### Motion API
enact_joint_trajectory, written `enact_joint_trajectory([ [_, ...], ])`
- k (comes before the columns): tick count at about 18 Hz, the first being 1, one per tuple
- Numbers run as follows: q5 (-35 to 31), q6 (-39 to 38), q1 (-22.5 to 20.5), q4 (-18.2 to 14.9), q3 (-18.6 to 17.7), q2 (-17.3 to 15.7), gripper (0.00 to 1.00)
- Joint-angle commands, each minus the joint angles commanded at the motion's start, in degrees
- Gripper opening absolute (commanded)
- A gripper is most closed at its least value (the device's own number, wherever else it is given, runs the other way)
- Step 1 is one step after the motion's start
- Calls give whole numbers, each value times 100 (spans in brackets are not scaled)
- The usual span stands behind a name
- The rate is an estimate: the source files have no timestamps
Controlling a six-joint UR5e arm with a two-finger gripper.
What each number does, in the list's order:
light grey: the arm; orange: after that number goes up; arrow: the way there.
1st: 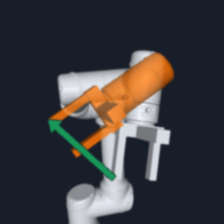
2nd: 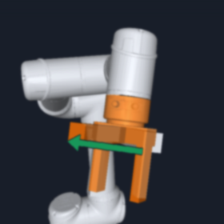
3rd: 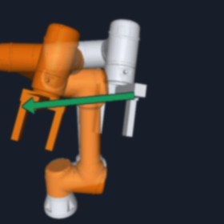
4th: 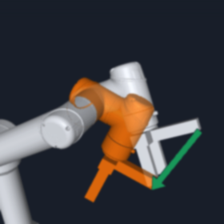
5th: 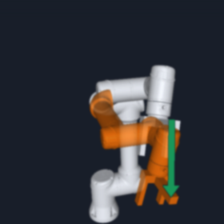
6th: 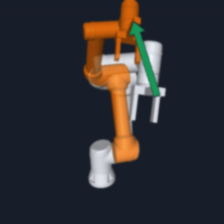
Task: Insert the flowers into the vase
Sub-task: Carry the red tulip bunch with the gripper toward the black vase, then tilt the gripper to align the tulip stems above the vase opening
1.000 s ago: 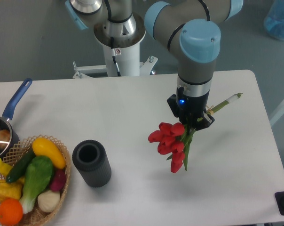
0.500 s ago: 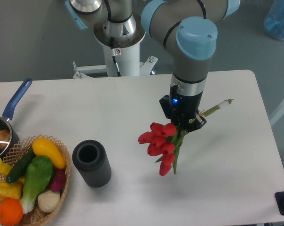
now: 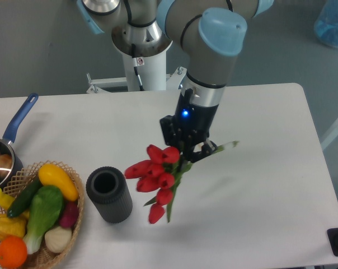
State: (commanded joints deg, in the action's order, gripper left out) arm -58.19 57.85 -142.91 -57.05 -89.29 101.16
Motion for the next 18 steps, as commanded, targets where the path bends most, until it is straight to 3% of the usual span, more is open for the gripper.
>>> enact_joint_trajectory([
  [4,255,-685,229,510,-80,17,3],
  [10,1792,-1345,299,836,-62,62,4],
  [12,1986,-1504,255,889,-62,35,4],
  [14,2354,-1496,229,933,-62,35,14],
  [18,2584,-1522,167,1100,-27,26,10],
])
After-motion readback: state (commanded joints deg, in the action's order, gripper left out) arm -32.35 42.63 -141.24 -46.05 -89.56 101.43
